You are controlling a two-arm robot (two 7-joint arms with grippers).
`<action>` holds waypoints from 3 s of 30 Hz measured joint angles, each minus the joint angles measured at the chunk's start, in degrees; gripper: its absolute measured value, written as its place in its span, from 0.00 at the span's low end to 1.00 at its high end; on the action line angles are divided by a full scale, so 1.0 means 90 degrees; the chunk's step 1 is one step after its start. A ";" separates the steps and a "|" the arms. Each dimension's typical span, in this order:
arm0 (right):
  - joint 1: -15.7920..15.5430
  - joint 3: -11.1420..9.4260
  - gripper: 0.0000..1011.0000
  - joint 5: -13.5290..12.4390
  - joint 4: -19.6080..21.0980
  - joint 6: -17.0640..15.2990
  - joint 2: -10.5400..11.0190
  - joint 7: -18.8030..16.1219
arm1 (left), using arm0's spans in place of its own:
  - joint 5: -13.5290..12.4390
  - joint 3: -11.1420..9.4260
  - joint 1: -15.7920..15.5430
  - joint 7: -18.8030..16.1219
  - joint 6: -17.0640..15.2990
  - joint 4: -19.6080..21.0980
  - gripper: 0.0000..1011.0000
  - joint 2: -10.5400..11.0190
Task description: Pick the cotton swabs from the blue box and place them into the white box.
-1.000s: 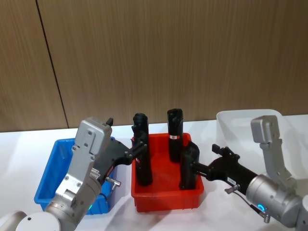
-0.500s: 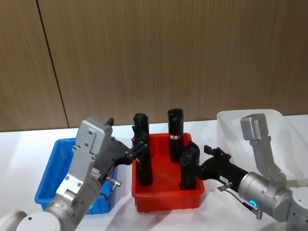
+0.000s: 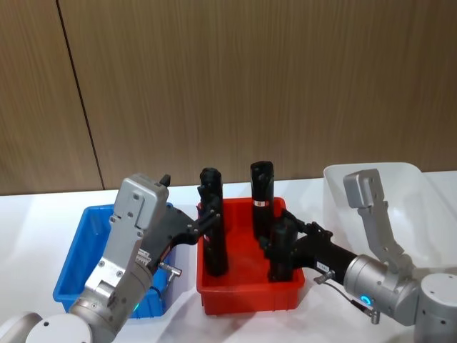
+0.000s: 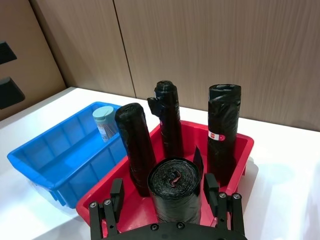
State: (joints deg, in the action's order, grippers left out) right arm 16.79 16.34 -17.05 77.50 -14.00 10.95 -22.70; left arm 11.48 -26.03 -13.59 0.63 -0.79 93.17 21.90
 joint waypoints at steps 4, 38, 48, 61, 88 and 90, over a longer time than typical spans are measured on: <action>0.0067 0.0019 0.98 0.0025 -0.0110 -0.0005 -0.0036 -0.0012 | 0.0000 0.0000 0.0000 0.0000 0.0000 0.0000 0.99 0.0000; -0.0002 0.0044 0.50 -0.0028 0.0569 0.0082 0.0032 0.0114 | 0.0000 0.0000 0.0000 0.0000 0.0000 0.0000 0.99 0.0000; -0.0024 -0.0113 0.50 -0.0179 0.1291 0.0146 0.0157 0.0412 | 0.0000 0.0000 0.0000 0.0000 0.0000 0.0000 0.99 0.0000; 0.0077 -0.0397 0.50 -0.0104 0.1623 0.0270 0.0371 0.0971 | 0.0000 0.0000 0.0000 -0.0001 0.0000 0.0000 0.99 0.0000; 0.0664 -0.0729 0.50 0.0570 0.0267 0.0448 0.0608 0.1273 | 0.0000 0.0000 0.0000 0.0000 0.0000 0.0000 0.99 -0.0001; 0.0720 -0.0717 0.50 0.0598 0.0055 0.0494 0.0583 0.1292 | 0.0000 0.0000 0.0000 0.0000 0.0000 0.0000 0.99 0.0000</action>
State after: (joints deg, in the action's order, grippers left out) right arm 23.27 9.89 -11.67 78.00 -9.56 16.20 -11.07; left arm 11.48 -26.03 -13.59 0.63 -0.79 93.18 21.90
